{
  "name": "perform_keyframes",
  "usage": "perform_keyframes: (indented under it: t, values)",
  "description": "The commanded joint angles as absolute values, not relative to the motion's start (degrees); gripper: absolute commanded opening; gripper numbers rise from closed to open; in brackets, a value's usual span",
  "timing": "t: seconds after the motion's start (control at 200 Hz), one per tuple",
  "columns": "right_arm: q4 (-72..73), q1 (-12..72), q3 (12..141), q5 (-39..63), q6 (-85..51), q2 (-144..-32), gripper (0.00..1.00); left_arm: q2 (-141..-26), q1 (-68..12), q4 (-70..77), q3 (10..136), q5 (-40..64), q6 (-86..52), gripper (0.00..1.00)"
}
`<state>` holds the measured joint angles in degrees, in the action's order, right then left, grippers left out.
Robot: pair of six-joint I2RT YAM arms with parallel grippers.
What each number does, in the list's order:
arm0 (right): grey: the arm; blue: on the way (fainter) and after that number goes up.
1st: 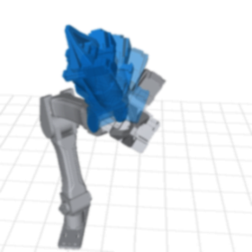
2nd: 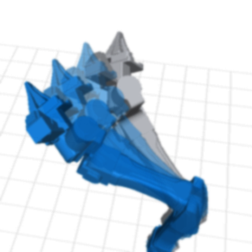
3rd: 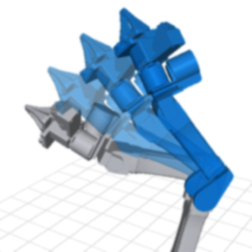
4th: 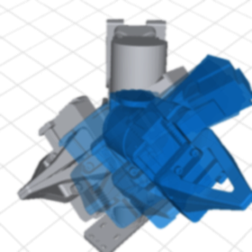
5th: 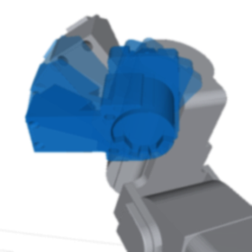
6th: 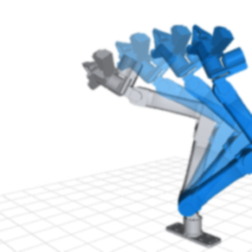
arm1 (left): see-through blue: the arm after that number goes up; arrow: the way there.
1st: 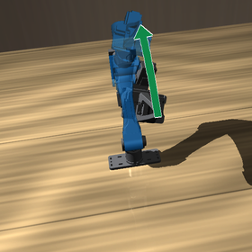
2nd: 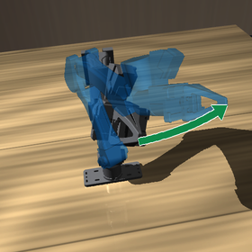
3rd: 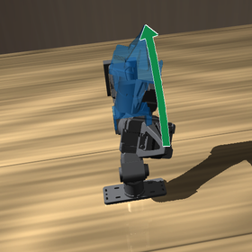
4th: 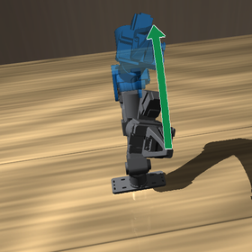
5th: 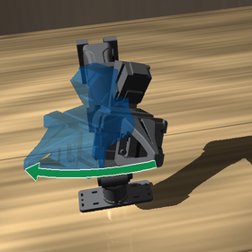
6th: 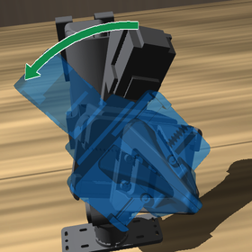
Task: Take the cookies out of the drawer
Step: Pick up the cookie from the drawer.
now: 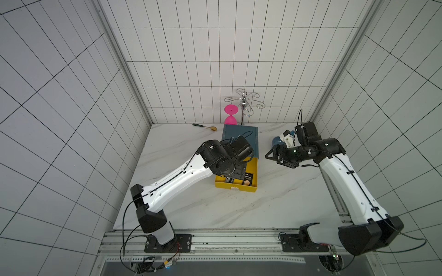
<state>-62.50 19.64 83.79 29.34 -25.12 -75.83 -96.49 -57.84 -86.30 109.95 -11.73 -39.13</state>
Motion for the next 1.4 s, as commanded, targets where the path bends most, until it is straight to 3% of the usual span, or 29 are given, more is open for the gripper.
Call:
perform_keyframes:
  t: [0.0, 0.795, 1.235, 1.394]
  values:
    - [-63.81, 20.12, 85.67, 29.44, -24.0, -75.59, 0.77, -98.25, -56.6, -88.54, 111.34, -11.27, -37.35, 0.81]
    - [-64.07, 20.12, 84.9, 29.55, -22.06, -76.08, 0.76, -104.67, -53.36, -82.88, 103.93, -11.76, -36.34, 0.73]
    - [-63.81, 20.12, 84.89, 29.44, -21.53, -76.0, 0.76, -106.57, -52.39, -78.67, 101.38, -12.68, -35.87, 0.62]
    - [-63.75, 20.12, 84.56, 29.2, -21.62, -75.68, 0.75, -106.29, -51.94, -77.92, 100.38, -12.3, -35.35, 0.52]
